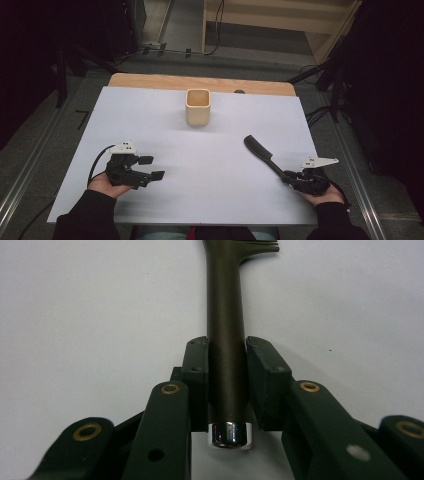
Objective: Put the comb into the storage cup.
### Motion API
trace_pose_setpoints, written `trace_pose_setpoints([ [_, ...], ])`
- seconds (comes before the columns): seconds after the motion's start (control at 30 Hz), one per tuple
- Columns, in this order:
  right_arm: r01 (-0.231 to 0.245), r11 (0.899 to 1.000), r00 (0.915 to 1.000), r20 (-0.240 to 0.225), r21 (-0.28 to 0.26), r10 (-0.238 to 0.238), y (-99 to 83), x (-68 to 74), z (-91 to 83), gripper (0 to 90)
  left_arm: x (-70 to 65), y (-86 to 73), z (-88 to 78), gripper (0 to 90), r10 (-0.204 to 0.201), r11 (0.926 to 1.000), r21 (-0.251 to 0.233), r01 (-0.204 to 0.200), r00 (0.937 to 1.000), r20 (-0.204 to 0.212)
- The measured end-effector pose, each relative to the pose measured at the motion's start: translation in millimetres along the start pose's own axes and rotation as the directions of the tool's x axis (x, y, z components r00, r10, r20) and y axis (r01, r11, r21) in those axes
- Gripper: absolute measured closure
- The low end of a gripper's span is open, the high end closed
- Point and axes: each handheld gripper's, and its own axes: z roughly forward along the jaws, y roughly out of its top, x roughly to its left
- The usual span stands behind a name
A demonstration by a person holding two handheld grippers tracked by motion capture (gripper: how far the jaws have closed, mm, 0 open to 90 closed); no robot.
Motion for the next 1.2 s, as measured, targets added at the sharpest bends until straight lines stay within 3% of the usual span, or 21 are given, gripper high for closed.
trace_pose_setpoints([
  [0.37, -0.003, 0.999, 0.9999, -0.011, -0.042, 0.003, 5.4, 0.1, -12.3, 70.4, -0.6, 0.1, 0.6, 23.2, 0.001, 1.0, 0.003, -0.001, 1.0, 0.0],
  [0.67, -0.009, 0.993, 0.9999, 0.013, -0.117, 0.01, 14.2, 5.8, -25.5, 70.4, -1.3, 0.2, 1.4, 23.3, 0.006, 1.0, 0.004, -0.006, 1.0, -0.004],
  [1.07, -0.083, 0.98, 0.9965, -0.017, -0.179, 0.082, 27.6, 15.3, -39.2, 70.4, -3.2, 1.9, 3.7, 23.3, -0.001, 0.9998, 0.02, 0.001, 1.0, 0.005],
  [1.2, -0.081, 0.978, 0.9967, -0.009, -0.191, 0.081, 33.8, 23.1, -41.3, 70.3, -5.2, 4.0, 5.1, 24.9, -0.013, 0.9996, 0.024, 0.013, 0.9998, 0.018],
])
